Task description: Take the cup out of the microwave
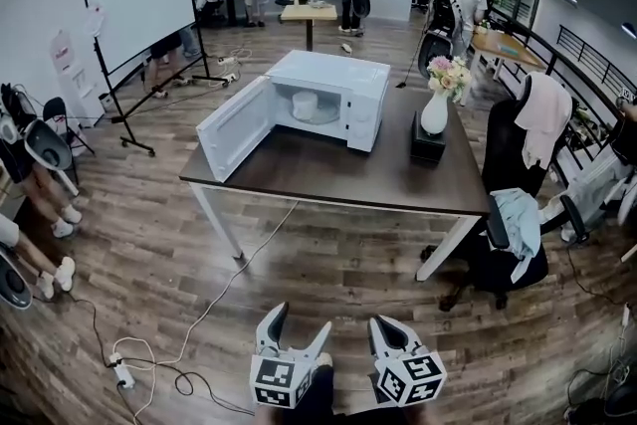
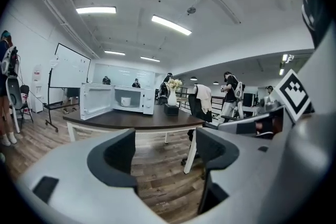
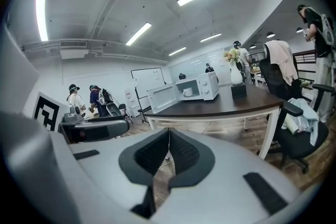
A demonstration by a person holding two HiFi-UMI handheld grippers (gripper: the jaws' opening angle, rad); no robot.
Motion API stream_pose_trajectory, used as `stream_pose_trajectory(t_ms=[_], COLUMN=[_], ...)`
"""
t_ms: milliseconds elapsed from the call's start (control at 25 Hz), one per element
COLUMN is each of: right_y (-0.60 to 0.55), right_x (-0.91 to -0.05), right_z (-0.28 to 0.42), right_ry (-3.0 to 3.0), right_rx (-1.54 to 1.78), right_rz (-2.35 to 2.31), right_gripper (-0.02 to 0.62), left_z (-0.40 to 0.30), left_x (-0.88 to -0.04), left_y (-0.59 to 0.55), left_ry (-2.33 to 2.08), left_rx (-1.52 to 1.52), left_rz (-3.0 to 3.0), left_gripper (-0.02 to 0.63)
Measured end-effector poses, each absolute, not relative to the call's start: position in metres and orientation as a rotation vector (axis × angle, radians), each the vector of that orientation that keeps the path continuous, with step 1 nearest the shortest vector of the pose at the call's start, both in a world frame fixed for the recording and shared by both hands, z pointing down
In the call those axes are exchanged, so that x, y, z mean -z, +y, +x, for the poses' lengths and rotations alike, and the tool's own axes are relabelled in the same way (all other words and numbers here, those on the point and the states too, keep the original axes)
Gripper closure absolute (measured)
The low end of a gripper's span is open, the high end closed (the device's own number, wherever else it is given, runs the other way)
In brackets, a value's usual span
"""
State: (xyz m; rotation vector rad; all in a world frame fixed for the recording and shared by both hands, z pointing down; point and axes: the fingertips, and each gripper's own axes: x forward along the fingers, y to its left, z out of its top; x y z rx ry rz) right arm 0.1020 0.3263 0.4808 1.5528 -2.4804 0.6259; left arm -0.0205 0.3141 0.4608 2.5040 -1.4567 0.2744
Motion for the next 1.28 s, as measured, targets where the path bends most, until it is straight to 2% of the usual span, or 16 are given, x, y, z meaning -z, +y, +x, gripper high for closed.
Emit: stream_pose_trajectory(t_ms=[480, 1280], right_y=[0.231, 0.154], right_x=[-0.478, -0.492], right_z=[0.084, 0.062], right_ry=[-2.465, -2.444], right_rx=[-0.606, -0.661], right_rz=[1.574, 1.57], right_gripper=[0.601, 0.601], left_z=[-0.058, -0.059], left_x=[-0.456, -0.468], left_y=[0.213, 0.142], left_ry=[-1.548, -1.436], left_rx=[-0.097, -0.235], left_rz=[2.412, 2.521], left_gripper=[0.106, 0.104])
